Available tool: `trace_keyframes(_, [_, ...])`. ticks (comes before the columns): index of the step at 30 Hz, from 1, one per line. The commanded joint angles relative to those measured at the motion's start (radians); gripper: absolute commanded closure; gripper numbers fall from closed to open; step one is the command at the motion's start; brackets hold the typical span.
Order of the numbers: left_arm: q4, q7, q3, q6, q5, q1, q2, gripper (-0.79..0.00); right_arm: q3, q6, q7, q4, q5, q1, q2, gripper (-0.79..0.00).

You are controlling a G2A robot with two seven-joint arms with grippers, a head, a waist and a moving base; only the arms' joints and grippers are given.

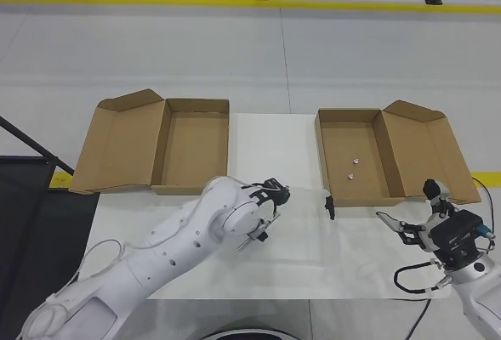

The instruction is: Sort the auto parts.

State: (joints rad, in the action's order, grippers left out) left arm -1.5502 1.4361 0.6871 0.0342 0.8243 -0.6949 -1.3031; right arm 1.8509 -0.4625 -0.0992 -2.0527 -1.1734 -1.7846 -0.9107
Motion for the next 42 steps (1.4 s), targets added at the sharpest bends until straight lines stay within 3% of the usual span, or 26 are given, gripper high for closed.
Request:
trace_keyframes(1, [-0.041, -0.014, 0.051, -0.02, -0.019, -0.024, 0.013, 0.0, 0.0, 0.0, 0.0, 0.0, 0.0, 0.0, 0.0, -0.785])
trace_keyframes(8, [-0.153, -0.043, 0.2, -0.105, -0.09, -0.102, 0.053, 0.0, 0.0, 0.0, 0.0, 0.0, 0.0, 0.0, 0.0, -0.785])
trace_keyframes(19, [-0.158, -0.045, 0.207, -0.109, -0.092, -0.106, 0.055, 0.0, 0.0, 0.0, 0.0, 0.0, 0.0, 0.0, 0.0, -0.785])
trace_keyframes(22, [-0.158, -0.112, 0.226, -0.106, -0.107, -0.129, 0.057, 0.0, 0.0, 0.0, 0.0, 0.0, 0.0, 0.0, 0.0, -0.785])
trace_keyframes(30, [-0.145, -0.255, 0.357, -0.201, -0.333, -0.169, 0.07, 0.0, 0.0, 0.0, 0.0, 0.0, 0.0, 0.0, 0.0, -0.785])
trace_keyframes(34, [-0.115, -0.337, 0.458, -0.3, -0.539, -0.205, 0.079, 0.0, 0.0, 0.0, 0.0, 0.0, 0.0, 0.0, 0.0, -0.785])
trace_keyframes(42, [-0.124, -0.437, 0.561, -0.434, -0.733, -0.267, 0.094, 0.0, 0.0, 0.0, 0.0, 0.0, 0.0, 0.0, 0.0, -0.785])
